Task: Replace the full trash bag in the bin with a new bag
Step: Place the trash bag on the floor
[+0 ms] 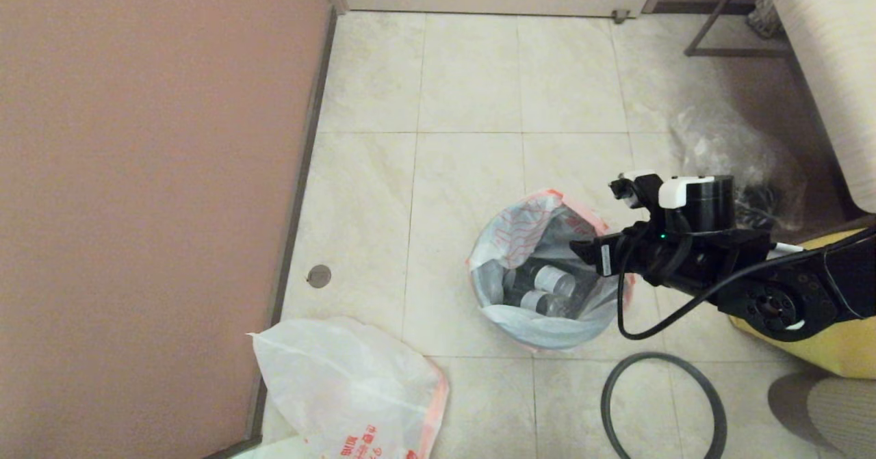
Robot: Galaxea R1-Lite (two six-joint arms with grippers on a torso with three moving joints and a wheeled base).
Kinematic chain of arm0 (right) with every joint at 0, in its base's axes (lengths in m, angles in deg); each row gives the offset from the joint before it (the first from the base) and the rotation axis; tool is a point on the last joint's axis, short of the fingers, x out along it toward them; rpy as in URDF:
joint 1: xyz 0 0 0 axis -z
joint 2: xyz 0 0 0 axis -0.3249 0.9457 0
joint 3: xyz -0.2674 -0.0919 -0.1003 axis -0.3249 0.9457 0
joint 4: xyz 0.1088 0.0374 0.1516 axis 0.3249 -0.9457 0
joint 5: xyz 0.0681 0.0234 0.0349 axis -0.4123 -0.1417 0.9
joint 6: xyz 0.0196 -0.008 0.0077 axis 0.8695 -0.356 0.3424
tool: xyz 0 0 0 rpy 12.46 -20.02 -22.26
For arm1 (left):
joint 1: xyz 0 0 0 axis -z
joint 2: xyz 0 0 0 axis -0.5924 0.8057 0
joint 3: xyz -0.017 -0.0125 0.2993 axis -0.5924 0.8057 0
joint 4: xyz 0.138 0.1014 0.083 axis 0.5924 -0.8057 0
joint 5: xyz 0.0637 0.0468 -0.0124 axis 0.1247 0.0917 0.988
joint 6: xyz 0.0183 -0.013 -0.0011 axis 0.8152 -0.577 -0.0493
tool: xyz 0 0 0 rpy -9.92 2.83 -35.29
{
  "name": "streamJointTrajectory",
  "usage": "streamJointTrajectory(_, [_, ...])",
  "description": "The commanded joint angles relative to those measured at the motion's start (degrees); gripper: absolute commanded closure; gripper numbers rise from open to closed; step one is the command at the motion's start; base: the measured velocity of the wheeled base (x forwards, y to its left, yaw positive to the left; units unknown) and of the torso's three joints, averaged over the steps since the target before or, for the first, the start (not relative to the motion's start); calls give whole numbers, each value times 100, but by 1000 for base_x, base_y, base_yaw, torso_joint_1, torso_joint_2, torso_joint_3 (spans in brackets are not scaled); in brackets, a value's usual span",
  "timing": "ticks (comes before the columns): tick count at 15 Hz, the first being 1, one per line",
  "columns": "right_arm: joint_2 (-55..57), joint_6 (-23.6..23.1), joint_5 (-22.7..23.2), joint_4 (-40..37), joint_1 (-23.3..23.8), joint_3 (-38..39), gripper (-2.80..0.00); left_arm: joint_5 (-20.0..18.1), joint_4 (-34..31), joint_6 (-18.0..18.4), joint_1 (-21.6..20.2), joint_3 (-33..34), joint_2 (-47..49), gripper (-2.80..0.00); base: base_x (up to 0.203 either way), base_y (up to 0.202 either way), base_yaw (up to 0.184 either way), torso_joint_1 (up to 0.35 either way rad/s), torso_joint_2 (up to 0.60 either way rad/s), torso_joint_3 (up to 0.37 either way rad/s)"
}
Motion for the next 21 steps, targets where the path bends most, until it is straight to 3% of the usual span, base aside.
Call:
streamJointTrajectory(1, [435,-421,-73,92,278,-308,0,-2,2,-1,-1,1,7,0,0,0,0,0,0,0])
streamJointTrajectory(3, [430,-584,-361,176,356,-549,0,-2,2,-1,-1,1,7,0,0,0,0,0,0,0])
streamJointTrajectory(6, [340,-577,-376,179,301,-510,0,-2,2,-1,-2,1,7,0,0,0,0,0,0,0])
streamJointTrajectory(13, [53,-48,-102,-541,149,-547,0,-2,2,-1,-1,1,7,0,0,0,0,0,0,0])
streamJointTrajectory(14, [-73,176,108,-846,123,-615,0,-2,2,-1,-1,1,7,0,0,0,0,0,0,0])
streamJointTrajectory(18, [-568,2144,1810,-2343,65,-1245,0,-2,2,-1,-1,1,7,0,0,0,0,0,0,0])
streamJointTrajectory(21, [-59,3155,2402,-2909,66,-1795,0,-2,2,-1,-2,1,7,0,0,0,0,0,0,0])
